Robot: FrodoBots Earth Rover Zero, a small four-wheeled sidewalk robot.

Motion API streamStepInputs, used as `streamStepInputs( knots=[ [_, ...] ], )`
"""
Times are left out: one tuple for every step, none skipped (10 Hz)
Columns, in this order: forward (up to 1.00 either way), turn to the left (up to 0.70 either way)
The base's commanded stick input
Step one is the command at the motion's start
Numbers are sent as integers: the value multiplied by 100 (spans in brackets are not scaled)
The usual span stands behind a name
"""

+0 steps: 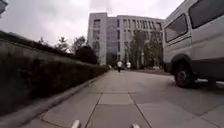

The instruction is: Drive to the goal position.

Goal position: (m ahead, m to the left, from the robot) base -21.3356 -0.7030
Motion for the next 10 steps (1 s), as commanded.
streamStepInputs(
  knots=[
    [70, 0],
    [70, 0],
    [70, 0],
    [70, 0],
    [70, 0],
    [70, 0],
    [70, -2],
    [70, -10],
    [66, -27],
    [57, -37]
  ],
)
